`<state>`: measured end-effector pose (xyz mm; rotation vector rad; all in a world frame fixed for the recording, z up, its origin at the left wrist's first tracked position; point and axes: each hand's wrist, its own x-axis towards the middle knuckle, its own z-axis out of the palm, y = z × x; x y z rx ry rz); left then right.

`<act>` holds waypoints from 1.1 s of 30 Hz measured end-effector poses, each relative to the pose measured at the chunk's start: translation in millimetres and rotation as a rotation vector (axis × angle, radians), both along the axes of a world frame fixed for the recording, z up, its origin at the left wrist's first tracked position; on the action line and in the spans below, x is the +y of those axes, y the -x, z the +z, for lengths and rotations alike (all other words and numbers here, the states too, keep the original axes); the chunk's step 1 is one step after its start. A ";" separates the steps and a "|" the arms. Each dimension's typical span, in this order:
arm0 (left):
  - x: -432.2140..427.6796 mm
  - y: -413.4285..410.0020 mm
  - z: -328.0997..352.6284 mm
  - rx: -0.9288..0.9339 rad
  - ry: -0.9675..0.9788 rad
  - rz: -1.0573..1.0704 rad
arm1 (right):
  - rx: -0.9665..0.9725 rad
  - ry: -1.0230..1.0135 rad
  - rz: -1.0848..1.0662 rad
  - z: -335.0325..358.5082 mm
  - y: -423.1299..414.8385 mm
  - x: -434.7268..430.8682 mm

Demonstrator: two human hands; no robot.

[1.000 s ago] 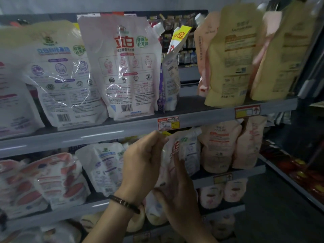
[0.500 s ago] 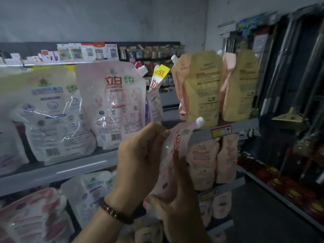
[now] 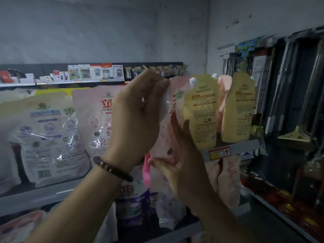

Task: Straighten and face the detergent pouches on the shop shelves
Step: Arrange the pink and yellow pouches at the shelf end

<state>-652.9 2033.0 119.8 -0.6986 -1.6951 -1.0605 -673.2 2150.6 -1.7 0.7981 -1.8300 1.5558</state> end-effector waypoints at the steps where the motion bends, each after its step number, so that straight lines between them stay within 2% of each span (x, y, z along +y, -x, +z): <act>1: 2.2 6.1 3.6 0.005 0.001 0.020 | -0.005 -0.030 -0.021 9.8 13.4 -0.2; 12: 12.1 74.2 6.8 -0.061 -0.054 0.201 | -0.090 -0.176 -0.046 21.4 95.2 13.8; 16: 10.5 94.1 1.6 -0.102 -0.044 0.233 | -0.158 -0.195 0.039 22.6 107.1 17.0; 24: 7.3 115.3 0.7 -0.159 -0.039 0.333 | -0.158 -0.212 0.125 16.8 136.4 17.3; 29: -1.1 122.6 1.5 -0.205 0.086 0.438 | -0.201 -0.302 0.128 13.9 156.1 27.6; 33: -13.0 118.2 -10.2 -0.079 0.022 0.397 | -0.246 -0.276 0.162 12.6 162.9 33.8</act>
